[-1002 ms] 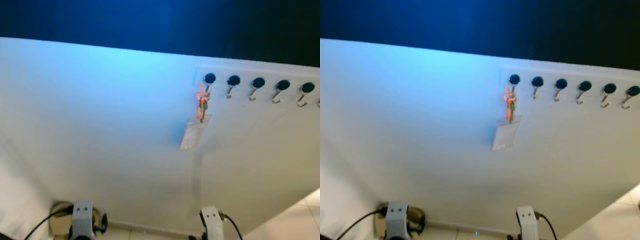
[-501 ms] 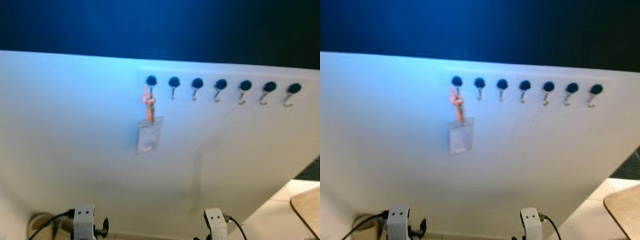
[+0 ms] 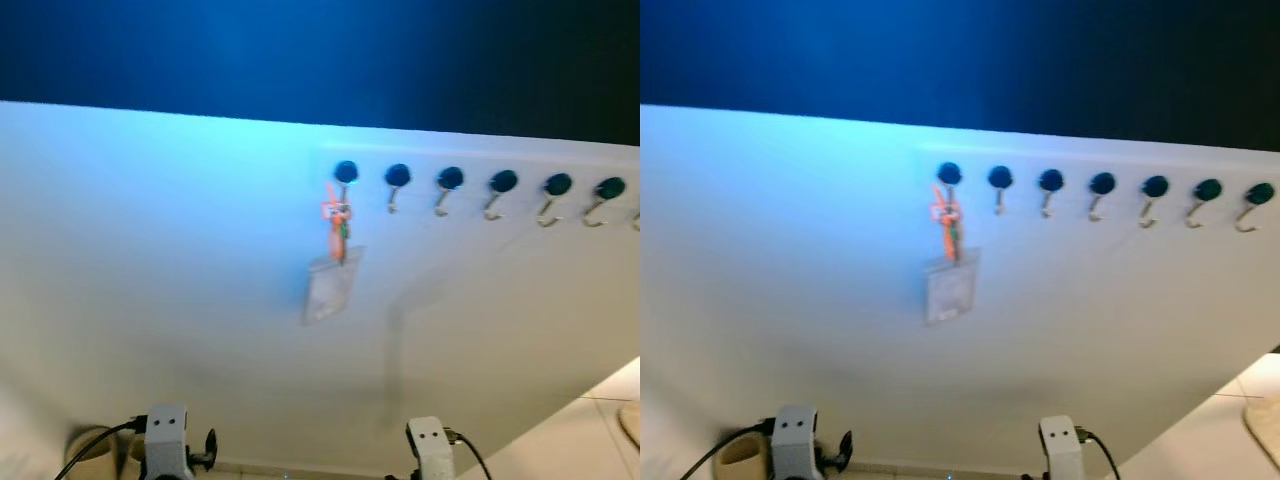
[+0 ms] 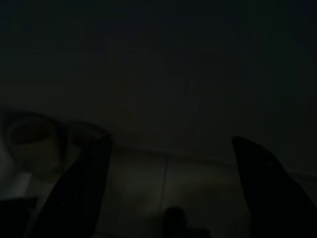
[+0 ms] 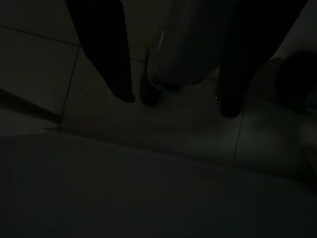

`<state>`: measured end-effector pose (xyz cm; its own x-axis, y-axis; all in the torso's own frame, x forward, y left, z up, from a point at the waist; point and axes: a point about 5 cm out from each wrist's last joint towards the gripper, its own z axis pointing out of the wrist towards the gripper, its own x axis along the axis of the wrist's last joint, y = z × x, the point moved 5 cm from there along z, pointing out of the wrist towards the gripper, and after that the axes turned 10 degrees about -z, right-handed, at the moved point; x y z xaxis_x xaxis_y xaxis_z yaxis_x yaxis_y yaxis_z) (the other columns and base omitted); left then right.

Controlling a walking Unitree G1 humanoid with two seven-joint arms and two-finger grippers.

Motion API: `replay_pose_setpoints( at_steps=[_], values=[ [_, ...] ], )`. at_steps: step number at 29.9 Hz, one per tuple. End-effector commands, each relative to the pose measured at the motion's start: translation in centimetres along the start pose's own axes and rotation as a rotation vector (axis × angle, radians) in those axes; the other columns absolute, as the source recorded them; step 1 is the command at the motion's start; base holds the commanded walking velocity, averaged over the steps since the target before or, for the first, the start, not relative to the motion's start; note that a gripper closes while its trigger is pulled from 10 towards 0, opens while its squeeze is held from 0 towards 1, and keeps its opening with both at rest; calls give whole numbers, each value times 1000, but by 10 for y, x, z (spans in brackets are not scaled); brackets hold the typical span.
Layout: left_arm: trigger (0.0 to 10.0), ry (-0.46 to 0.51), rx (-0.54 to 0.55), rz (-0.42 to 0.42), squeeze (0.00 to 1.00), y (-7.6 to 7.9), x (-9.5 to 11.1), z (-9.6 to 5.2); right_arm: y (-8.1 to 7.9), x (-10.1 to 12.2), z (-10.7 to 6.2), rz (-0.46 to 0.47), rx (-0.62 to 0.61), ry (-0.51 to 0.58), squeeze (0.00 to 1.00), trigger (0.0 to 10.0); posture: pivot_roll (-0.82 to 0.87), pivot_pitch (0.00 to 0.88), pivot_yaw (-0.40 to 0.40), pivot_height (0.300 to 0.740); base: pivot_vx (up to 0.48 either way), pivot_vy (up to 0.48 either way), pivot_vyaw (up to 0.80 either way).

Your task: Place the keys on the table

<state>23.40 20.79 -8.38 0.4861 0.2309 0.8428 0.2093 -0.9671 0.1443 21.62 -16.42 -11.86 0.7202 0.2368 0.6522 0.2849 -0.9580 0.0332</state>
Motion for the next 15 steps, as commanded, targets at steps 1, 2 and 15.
replay_pose_setpoints(
  at_steps=[1,2,15],
  values=[
    [10000,-21,8,-4,0,-2,-6,-3,-7,-5,0,9,14,-18,0,10000,79,79,-36,740,0,480,0],
    [10000,-21,8,-4,0,-2,-6,-3,-7,-5,0,9,14,-18,0,10000,79,79,-36,740,0,480,0],
    [10000,9,-51,58,0,4,0,-3,-9,-6,0,13,15,-20,0,10000,81,80,-31,740,0,-99,0]
  ],
)
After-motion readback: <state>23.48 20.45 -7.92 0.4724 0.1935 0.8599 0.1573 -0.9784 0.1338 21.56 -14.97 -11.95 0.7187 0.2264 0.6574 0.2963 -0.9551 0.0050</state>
